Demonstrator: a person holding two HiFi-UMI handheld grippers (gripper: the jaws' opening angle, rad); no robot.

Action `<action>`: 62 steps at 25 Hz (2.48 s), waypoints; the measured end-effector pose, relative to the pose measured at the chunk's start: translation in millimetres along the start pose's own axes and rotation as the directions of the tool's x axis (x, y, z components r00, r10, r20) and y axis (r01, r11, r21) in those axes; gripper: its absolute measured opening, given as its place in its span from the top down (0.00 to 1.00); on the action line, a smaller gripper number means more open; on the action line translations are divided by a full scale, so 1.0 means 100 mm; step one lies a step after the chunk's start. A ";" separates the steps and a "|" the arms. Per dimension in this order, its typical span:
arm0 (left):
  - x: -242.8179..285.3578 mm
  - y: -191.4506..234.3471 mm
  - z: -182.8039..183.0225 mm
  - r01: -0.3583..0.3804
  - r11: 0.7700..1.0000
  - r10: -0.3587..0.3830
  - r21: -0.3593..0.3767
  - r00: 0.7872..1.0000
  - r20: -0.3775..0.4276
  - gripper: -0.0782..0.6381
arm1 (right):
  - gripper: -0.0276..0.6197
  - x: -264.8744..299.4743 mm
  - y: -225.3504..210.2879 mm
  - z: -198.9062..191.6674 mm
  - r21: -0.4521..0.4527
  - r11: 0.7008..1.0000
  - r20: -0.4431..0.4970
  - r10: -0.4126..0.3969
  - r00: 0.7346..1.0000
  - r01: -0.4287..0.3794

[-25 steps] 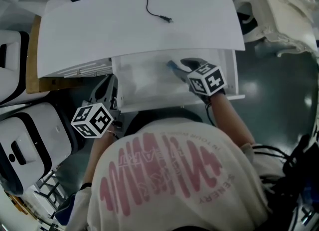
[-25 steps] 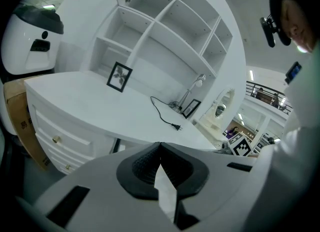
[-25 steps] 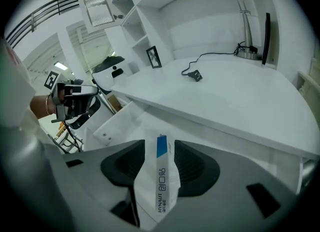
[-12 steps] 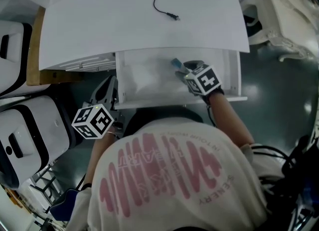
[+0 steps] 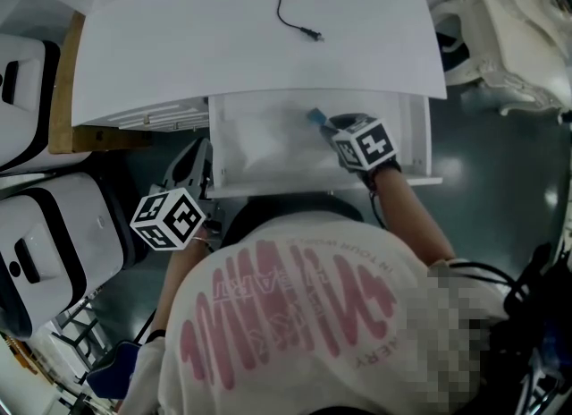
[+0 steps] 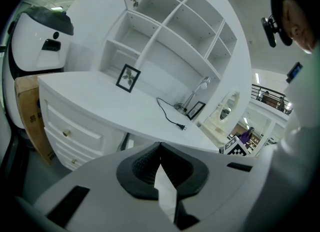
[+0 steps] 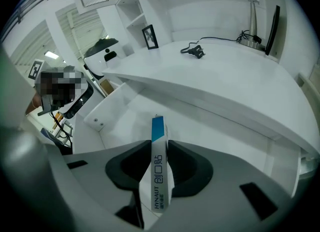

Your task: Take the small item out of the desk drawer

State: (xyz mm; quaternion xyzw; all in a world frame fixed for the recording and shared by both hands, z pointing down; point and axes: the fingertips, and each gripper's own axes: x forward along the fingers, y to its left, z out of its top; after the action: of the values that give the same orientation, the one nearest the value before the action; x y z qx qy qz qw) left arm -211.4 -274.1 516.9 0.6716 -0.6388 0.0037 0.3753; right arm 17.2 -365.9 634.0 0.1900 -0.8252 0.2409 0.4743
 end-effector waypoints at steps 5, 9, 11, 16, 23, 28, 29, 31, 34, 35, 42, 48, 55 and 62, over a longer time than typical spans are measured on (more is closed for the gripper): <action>0.00 -0.03 0.01 0.004 1.000 -0.004 0.002 1.000 0.003 0.85 | 0.78 -0.04 -0.04 -0.01 0.052 0.999 0.014 0.003 1.000 -0.003; 0.00 -0.05 0.01 0.010 1.000 -0.010 0.008 1.000 0.006 0.85 | 0.79 -0.07 -0.05 -0.01 0.059 0.998 0.029 -0.002 1.000 0.001; 0.01 -0.07 0.01 0.016 1.000 -0.016 0.009 1.000 0.007 0.85 | 0.79 -0.10 -0.04 0.01 0.074 0.997 0.042 0.005 0.999 -0.008; 0.02 -0.14 0.05 0.036 0.999 -0.036 0.018 0.999 0.027 0.85 | 0.79 -0.21 -0.01 0.10 0.077 0.997 0.069 0.009 0.998 -0.015; -0.01 -0.25 0.18 0.064 0.997 -0.066 0.043 0.996 0.064 0.85 | 0.79 -0.45 0.00 0.22 0.108 0.994 0.142 -0.003 0.990 -0.013; -0.06 -0.27 0.34 0.077 0.995 -0.082 0.057 0.992 0.093 0.85 | 0.79 -0.70 0.02 0.33 0.102 0.994 0.195 -0.060 0.979 0.040; -0.08 -0.28 0.36 0.078 0.995 -0.083 0.055 0.992 0.097 0.85 | 0.79 -0.76 0.03 0.34 0.102 0.993 0.205 -0.074 0.976 0.054; -0.11 -0.30 0.38 0.078 0.995 -0.083 0.055 0.992 0.099 0.85 | 0.79 -0.86 0.04 0.35 0.112 0.990 0.226 -0.105 0.968 0.081; -0.17 -0.31 0.40 0.079 0.995 -0.084 0.053 0.993 0.088 0.85 | 0.79 -1.03 0.07 0.40 0.142 0.981 0.272 -0.164 0.948 0.129; -0.20 -0.32 0.41 0.088 0.995 -0.092 0.047 0.992 0.084 0.85 | 0.79 -1.09 0.09 0.42 0.156 0.978 0.293 -0.183 0.939 0.142; -0.45 -0.42 0.58 0.151 0.986 -0.157 0.067 0.982 0.101 0.85 | 0.79 -1.55 0.28 0.54 0.260 0.951 0.427 -0.266 0.864 0.165; -0.71 -0.54 0.60 0.193 0.976 -0.205 0.099 0.971 0.124 0.85 | 0.79 -1.95 0.53 0.59 0.308 0.939 0.552 -0.306 0.776 0.151; -1.03 -0.50 0.53 0.208 0.972 -0.222 0.106 0.964 0.145 0.85 | 0.79 -2.42 0.85 0.58 0.324 0.930 0.627 -0.350 0.696 0.175; -1.38 -0.63 0.45 0.232 0.962 -0.254 0.146 0.954 0.157 0.85 | 0.79 -2.73 1.21 0.41 0.341 0.917 0.669 -0.392 0.631 0.208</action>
State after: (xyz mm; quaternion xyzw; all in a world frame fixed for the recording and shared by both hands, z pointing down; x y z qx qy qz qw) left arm -204.2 -184.9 386.5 0.7653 -0.5800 -0.0610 0.2724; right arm 53.5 -267.8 351.2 0.4588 -0.8666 0.1574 0.1167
